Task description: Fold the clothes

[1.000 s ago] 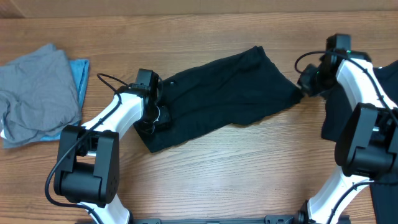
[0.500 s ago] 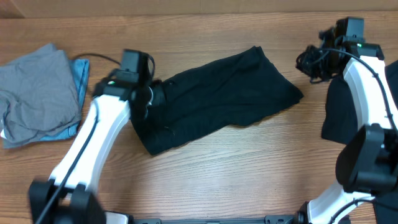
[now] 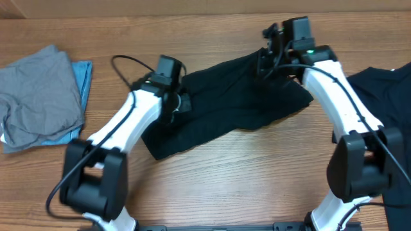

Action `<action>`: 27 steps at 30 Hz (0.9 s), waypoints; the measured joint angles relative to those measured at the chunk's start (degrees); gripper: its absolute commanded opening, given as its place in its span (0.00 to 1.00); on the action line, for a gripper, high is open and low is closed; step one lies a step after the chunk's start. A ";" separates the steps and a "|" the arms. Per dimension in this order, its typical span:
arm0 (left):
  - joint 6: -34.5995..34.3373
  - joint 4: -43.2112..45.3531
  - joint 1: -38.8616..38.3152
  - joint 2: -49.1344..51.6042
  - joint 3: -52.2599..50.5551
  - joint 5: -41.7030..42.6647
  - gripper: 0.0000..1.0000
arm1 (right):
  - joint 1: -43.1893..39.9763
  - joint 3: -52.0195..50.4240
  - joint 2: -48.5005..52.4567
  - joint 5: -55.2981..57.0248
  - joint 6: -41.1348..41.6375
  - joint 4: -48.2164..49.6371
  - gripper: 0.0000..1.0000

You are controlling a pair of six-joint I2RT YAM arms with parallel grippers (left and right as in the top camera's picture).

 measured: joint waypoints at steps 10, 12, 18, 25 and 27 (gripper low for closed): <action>-3.04 7.45 -0.48 9.73 0.07 0.15 0.04 | 5.53 -0.04 11.17 0.22 0.28 6.82 0.04; -3.34 8.13 -0.46 9.94 0.09 0.07 0.04 | 5.62 -0.09 13.29 0.22 0.26 7.06 0.04; -3.50 9.22 -0.48 10.64 0.61 0.09 0.04 | 5.60 -0.48 18.29 0.44 0.31 10.34 0.04; -3.52 10.08 -0.48 11.06 0.96 0.07 0.04 | 5.55 -0.57 18.82 6.34 0.72 17.25 0.04; -3.52 10.03 -0.48 11.06 0.96 0.07 0.04 | 5.55 -0.57 18.82 8.57 1.03 18.60 0.04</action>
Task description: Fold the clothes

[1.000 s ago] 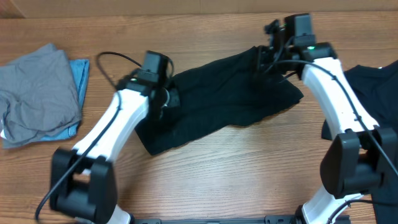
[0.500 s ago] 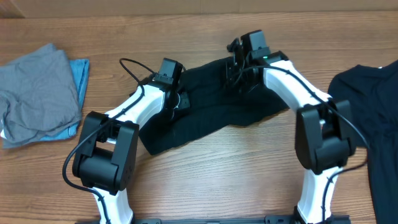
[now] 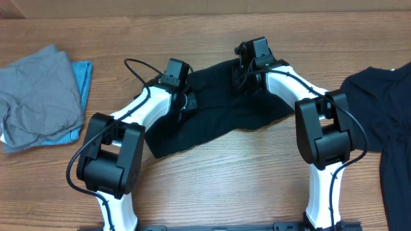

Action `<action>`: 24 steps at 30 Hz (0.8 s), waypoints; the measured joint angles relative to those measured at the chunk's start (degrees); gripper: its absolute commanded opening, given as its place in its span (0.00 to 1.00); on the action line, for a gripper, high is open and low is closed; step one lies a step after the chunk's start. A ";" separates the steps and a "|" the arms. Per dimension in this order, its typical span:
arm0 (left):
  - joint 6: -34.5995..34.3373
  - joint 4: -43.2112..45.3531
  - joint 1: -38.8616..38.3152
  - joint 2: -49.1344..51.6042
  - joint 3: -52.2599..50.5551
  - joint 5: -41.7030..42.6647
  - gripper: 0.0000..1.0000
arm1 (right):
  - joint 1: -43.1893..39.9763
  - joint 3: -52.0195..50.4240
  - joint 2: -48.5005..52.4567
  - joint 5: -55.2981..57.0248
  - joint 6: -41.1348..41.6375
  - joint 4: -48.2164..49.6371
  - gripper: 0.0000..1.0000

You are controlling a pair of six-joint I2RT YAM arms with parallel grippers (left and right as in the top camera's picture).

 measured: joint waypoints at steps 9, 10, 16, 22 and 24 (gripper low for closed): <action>-0.15 -0.37 -0.04 0.09 0.26 -0.26 0.04 | -0.79 0.00 0.09 10.14 1.29 6.16 0.04; -0.15 -0.37 -0.04 0.09 0.26 -0.24 0.04 | -0.98 0.00 0.09 10.51 1.31 6.84 0.04; -0.15 -0.37 -0.04 0.11 0.26 -0.42 0.04 | -2.93 -0.04 0.31 12.22 1.79 15.30 0.21; -0.15 -0.37 -0.04 0.09 0.28 -0.46 0.04 | -5.44 2.23 -0.48 9.86 2.34 10.51 0.27; -0.15 -0.37 -0.04 0.11 0.28 -0.48 0.04 | -6.01 2.99 -2.10 8.52 2.40 7.69 0.29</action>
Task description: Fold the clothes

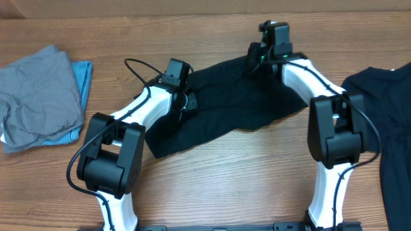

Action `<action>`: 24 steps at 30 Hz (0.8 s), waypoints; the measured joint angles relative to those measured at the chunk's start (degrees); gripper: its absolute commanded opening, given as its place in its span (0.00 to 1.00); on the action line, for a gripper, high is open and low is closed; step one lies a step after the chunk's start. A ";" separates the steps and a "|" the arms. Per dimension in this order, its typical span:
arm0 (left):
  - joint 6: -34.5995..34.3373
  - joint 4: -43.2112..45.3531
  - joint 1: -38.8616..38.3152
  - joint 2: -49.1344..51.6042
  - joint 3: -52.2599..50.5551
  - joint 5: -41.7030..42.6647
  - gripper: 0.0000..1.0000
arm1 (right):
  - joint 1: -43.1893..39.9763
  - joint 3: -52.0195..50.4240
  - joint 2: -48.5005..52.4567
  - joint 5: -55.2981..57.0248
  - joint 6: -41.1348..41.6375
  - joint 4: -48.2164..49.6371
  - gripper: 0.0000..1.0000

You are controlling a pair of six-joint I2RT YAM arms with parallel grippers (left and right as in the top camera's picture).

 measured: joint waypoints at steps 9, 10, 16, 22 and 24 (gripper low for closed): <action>-0.02 0.04 0.00 0.00 -0.02 -0.02 0.04 | 0.76 3.02 -13.44 -4.63 0.20 -18.34 0.27; -0.02 0.04 0.00 0.00 0.00 -0.02 0.04 | 1.07 3.06 -14.05 -4.92 0.20 -19.78 0.24; -0.20 0.17 0.00 0.00 -0.02 0.00 0.04 | 2.99 2.73 -11.19 -8.87 0.31 -21.81 0.11; -0.22 0.20 0.00 0.04 -0.02 -0.02 0.04 | 6.38 2.62 -4.20 -10.21 0.59 -22.88 0.04; -0.20 0.17 0.00 0.04 -0.02 0.00 0.04 | 7.26 2.45 -2.32 -10.40 0.46 -24.26 0.04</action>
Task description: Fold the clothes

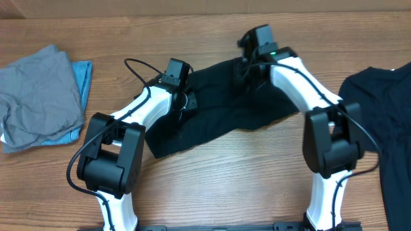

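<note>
A black garment (225, 119) lies crumpled across the middle of the table, running from the front left to the back right. My left gripper (185, 102) is down on its left part, near the upper left edge. At the back edge, near the middle of the cloth, sits my right gripper (246, 69). Both sets of fingers are hidden under the wrists, so their state does not show.
A folded grey garment (38, 90) lies on a blue cloth (82, 74) at the far left. A dark navy garment (385, 109) is spread at the right edge, close to the right arm. Bare wooden table (225, 186) lies in front.
My right gripper has moved left and slightly nearer along the garment's back edge. The left gripper and the black garment look unchanged.
At first my right gripper was at the garment's back right and my left on its left part. Later the right stood further left on the back edge, then right again, and now left again. The garment's right end has drawn in slightly.
</note>
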Action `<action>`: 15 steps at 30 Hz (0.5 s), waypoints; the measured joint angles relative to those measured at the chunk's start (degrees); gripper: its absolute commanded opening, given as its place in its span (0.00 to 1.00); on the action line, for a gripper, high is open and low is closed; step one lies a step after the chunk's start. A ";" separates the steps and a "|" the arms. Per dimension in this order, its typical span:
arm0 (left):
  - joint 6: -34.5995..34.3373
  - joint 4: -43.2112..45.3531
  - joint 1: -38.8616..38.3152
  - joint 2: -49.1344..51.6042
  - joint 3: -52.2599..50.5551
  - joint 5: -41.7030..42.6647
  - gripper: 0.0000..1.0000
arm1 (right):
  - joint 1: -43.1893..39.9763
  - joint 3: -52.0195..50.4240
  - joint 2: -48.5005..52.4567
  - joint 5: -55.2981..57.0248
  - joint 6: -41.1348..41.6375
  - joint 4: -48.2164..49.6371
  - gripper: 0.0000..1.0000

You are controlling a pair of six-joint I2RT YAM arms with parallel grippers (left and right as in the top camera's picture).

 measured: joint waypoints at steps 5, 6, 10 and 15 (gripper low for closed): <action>0.00 0.00 0.00 0.00 0.00 0.00 0.04 | 1.33 -0.50 1.73 -0.35 0.00 -0.81 0.04; 0.00 0.00 0.00 0.00 0.02 -0.02 0.04 | 1.33 -0.50 1.73 -0.46 0.00 -0.63 0.04; -0.02 0.04 0.00 0.00 0.00 0.00 0.04 | 1.27 -0.50 1.73 -0.50 0.00 -0.94 0.04; -0.02 0.04 0.00 0.00 0.00 -0.02 0.04 | 1.33 -0.50 2.49 -0.50 0.07 -0.48 0.04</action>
